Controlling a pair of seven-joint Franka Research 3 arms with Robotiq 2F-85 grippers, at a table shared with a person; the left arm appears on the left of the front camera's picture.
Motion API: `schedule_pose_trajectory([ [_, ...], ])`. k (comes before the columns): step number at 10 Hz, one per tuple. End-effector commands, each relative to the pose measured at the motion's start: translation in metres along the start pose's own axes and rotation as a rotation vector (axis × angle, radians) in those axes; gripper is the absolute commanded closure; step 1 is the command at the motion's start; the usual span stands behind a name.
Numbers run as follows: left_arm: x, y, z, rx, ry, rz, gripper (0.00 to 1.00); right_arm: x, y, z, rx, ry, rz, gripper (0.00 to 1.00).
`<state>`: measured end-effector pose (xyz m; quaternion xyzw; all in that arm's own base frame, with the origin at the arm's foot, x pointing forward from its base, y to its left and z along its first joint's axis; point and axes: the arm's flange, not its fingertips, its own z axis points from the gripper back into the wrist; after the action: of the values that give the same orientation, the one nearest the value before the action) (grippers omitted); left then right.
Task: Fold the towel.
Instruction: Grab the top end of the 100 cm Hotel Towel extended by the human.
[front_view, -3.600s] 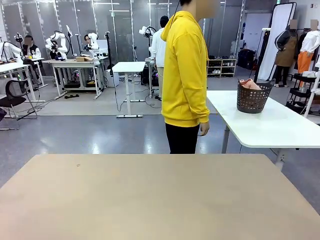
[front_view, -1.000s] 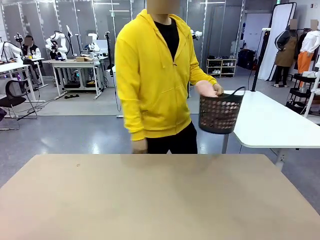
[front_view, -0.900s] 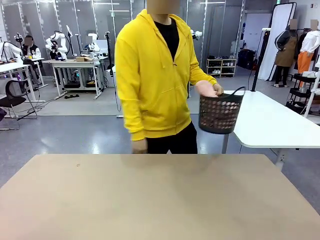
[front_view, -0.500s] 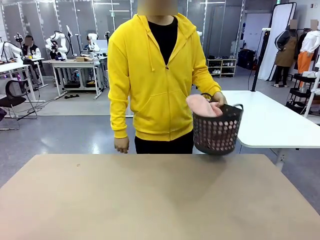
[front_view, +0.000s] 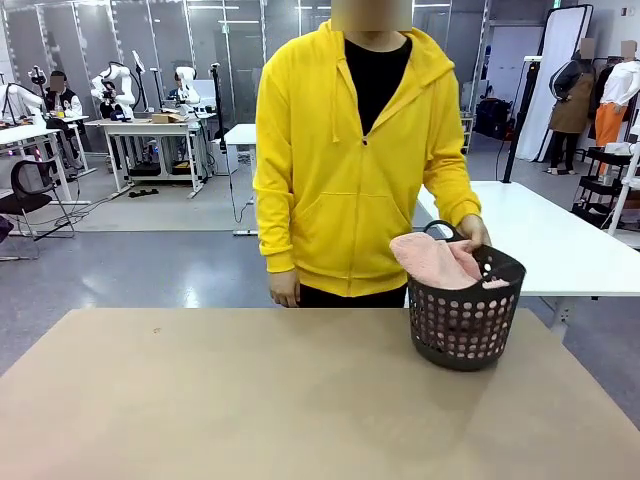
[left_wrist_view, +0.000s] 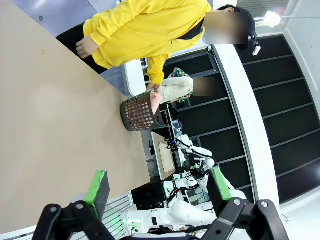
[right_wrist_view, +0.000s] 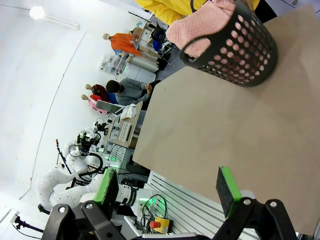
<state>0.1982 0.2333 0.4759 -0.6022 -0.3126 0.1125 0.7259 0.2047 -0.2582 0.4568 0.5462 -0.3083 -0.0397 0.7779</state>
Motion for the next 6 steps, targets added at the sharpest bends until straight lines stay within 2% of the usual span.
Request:
schedule_pose_trajectory([
  [1, 0.0045, -0.0026, 0.0037, -0.016, 0.01, -0.005, 0.0, -0.0004, 0.0022, 0.0028, 0.009, -0.005, 0.004, 0.0],
  [6, 0.0045, -0.0026, 0.0037, -0.016, 0.01, -0.005, 0.0, -0.0004, 0.0022, 0.0028, 0.009, -0.005, 0.004, 0.0],
])
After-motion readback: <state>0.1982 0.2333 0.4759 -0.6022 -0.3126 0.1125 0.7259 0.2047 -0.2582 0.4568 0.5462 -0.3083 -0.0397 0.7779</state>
